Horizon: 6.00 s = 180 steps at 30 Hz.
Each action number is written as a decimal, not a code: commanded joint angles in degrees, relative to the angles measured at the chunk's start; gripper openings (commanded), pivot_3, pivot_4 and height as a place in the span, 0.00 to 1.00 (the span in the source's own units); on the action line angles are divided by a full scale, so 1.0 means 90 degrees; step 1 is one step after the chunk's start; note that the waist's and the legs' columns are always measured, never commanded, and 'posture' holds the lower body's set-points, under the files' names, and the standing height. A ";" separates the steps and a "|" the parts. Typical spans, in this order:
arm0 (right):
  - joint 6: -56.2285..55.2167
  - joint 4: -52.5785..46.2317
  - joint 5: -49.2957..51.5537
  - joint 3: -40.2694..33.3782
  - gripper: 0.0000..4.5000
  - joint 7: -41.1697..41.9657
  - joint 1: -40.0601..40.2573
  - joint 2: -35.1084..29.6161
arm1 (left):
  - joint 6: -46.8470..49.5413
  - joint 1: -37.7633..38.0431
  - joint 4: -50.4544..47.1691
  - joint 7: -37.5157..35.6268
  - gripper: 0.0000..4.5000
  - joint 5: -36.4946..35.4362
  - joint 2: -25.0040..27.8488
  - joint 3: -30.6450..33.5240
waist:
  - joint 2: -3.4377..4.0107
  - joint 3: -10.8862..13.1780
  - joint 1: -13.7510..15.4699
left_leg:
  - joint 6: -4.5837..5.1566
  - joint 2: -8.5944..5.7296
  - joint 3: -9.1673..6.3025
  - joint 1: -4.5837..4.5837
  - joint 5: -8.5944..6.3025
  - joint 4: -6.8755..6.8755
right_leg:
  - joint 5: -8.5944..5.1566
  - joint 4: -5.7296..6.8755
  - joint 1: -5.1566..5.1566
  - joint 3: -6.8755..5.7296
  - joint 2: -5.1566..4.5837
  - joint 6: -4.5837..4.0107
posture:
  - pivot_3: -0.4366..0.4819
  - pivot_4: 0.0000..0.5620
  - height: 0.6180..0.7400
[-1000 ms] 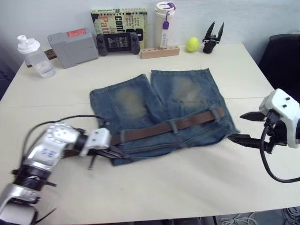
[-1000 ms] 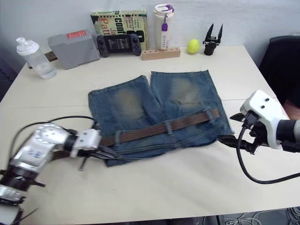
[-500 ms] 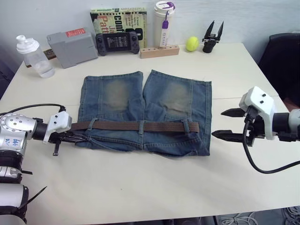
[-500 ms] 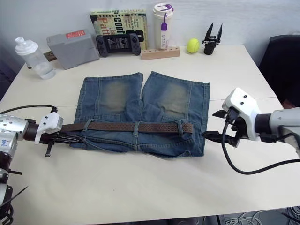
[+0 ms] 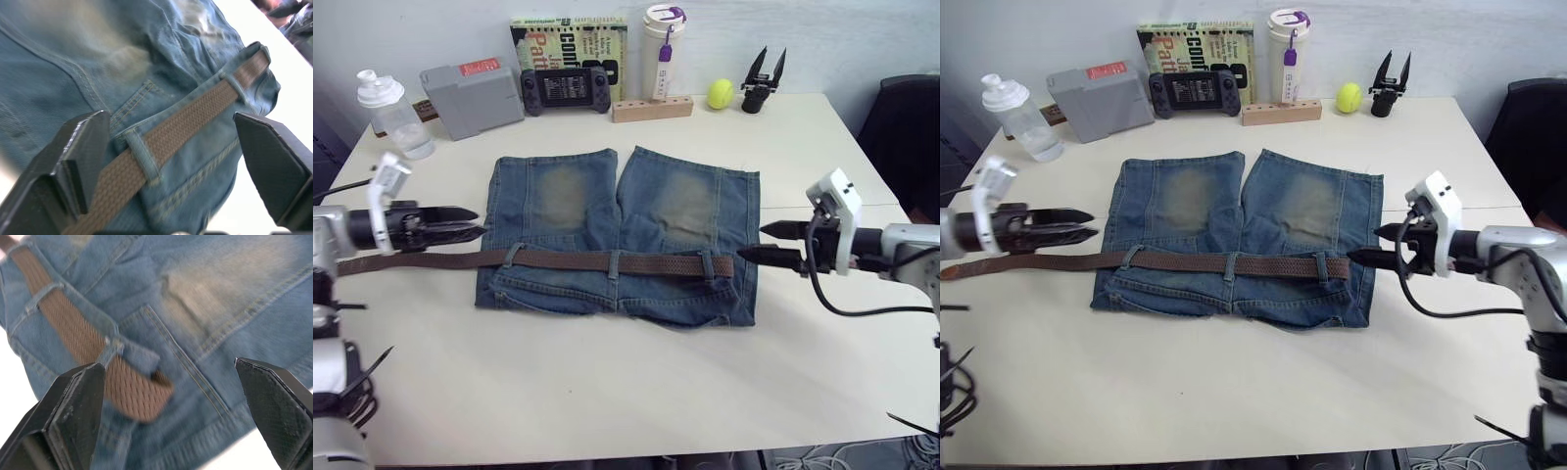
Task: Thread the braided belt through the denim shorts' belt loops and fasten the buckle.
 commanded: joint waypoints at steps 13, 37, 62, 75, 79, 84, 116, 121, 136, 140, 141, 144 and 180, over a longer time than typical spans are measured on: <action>0.0356 0.0057 0.0115 0.0637 0.55 0.0536 -0.0002 0.0674 | 0.0082 -0.0154 0.0188 -0.0705 0.76 0.0911 -0.0368 -0.0437 | -0.0004 -0.0001 -0.0093 | 0.0010 -0.0001 0.0009 -0.0094 0.0014 0.0040 | 0.0001 0.0035 -0.0087 -0.0019 -0.0003 0.0001 | 0.48 0.27 0.64; -0.1767 -0.1408 -0.0247 0.0287 0.00 0.1190 0.1115 0.0462 | -0.0656 0.0176 -0.0365 0.0760 0.21 0.0244 -0.0461 0.0557 | -0.0006 -0.0002 0.0009 | 0.0011 0.0000 -0.0001 -0.0080 0.0012 0.0076 | 0.0001 0.0043 -0.0071 -0.0012 -0.0014 0.0001 | 0.48 0.27 0.64; -0.2160 -0.1607 -0.0380 0.0036 0.00 0.1251 0.1864 0.0190 | -0.1177 0.0381 -0.0210 -0.0920 0.00 0.0840 -0.0242 0.0218 | -0.0008 -0.0003 0.0035 | 0.0012 0.0000 0.0002 -0.0088 0.0011 0.0081 | 0.0001 0.0057 -0.0074 -0.0019 -0.0007 0.0002 | 0.48 0.27 0.64; -0.7608 -0.3017 -0.2971 -0.1042 0.00 0.0318 0.5189 0.1466 | -0.3923 0.4812 -0.3807 -0.1455 0.00 -0.0635 0.0586 0.1287 | 0.0005 -0.0012 -0.0068 | -0.0004 -0.0004 0.0000 -0.0017 0.0001 0.0005 | 0.0002 0.0038 -0.0037 0.0007 -0.0012 0.0002 | 0.48 0.27 0.64; -1.0134 -0.2806 -0.3617 -0.0975 0.00 0.0559 0.6571 0.1682 | -0.5705 0.6147 -0.4286 -0.1465 0.00 -0.0372 0.0488 0.1310 | 0.0003 -0.0010 0.0026 | -0.0005 -0.0003 -0.0004 -0.0021 0.0007 0.0011 | -0.0002 0.0007 -0.0020 0.0002 -0.0005 0.0003 | 0.48 0.27 0.64; -1.2422 -0.1953 -0.4062 -0.0885 0.00 0.0585 0.7258 0.1609 | -0.6942 0.7183 -0.4592 -0.1484 0.00 -0.0353 0.0448 0.1327 | -0.0008 -0.0044 0.0035 | -0.0046 -0.0003 0.0009 0.0076 -0.0052 -0.0016 | -0.0002 -0.0046 0.0057 0.0031 -0.0006 0.0010 | 0.48 0.27 0.64; -0.3795 0.0311 -0.1768 0.1128 1.00 -0.0160 0.0672 -0.0442 | 0.0553 0.3073 -0.4314 0.3452 1.00 -0.2408 -0.0295 0.1490 | 0.0039 -0.0022 -0.0099 | -0.0045 0.0008 -0.0029 0.0144 -0.0091 0.0016 | -0.0107 0.0045 0.0103 0.0017 0.0002 -0.0053 | 0.48 0.27 0.64; -0.2790 0.0725 -0.1859 0.1780 1.00 0.0122 -0.0802 0.0462 | 0.0532 0.2043 -0.4121 0.3825 1.00 -0.1505 -0.0932 0.0628 | -0.0010 -0.0028 -0.0075 | -0.0032 0.0001 -0.0033 0.0023 -0.0060 0.0088 | -0.0096 0.0121 0.0009 0.0009 -0.0002 -0.0034 | 0.48 0.27 0.64; -0.2514 0.2333 -0.3308 0.3074 0.89 0.0741 -0.0874 0.1523 | -0.0914 0.1660 -0.2588 0.3209 0.87 0.1400 -0.1003 -0.1459 | -0.0019 -0.0133 -0.0116 | -0.0056 0.0004 -0.0008 0.0067 -0.0097 0.0093 | -0.0084 0.0098 0.0031 0.0039 -0.0004 -0.0012 | 0.48 0.27 0.64; -0.2078 0.1787 -0.3162 0.2999 0.55 0.0883 -0.0609 0.1487 | -0.0800 0.1859 -0.2802 0.2978 0.55 0.1324 -0.1084 -0.1328 | -0.0014 -0.0207 -0.0117 | -0.0045 0.0004 -0.0011 0.0067 -0.0099 0.0094 | -0.0089 0.0101 0.0031 0.0038 -0.0004 -0.0021 | 0.48 0.27 0.64; -0.1911 0.1565 -0.3047 0.2947 0.46 0.0949 -0.0526 0.1483 | -0.0755 0.1924 -0.2890 0.2905 0.48 0.1295 -0.1066 -0.1286 | -0.0014 -0.0215 -0.0117 | -0.0042 0.0004 -0.0012 0.0069 -0.0100 0.0094 | -0.0089 0.0099 0.0033 0.0038 -0.0004 -0.0021 | 0.48 0.27 0.64; -0.1627 0.0966 -0.2878 0.2812 0.18 0.1039 -0.0337 0.1456 | -0.0555 0.2112 -0.3203 0.2700 0.21 0.1180 -0.0982 -0.1117 | -0.0014 -0.0216 -0.0117 | -0.0040 0.0004 -0.0012 0.0067 -0.0103 0.0094 | -0.0089 0.0087 0.0034 0.0038 -0.0004 -0.0021 | 0.48 0.27 0.64; -0.7307 0.8006 -0.4773 0.1657 1.00 0.0236 -0.4643 0.2759 | -0.2145 -0.1033 0.1154 0.3646 0.76 0.1383 -0.1775 0.0884 | -0.0045 -0.0075 -0.0301 | -0.0021 -0.0007 -0.0013 -0.0086 -0.0040 0.0103 | -0.0083 0.0150 -0.0096 -0.0009 -0.0002 -0.0012 | 0.48 0.27 0.64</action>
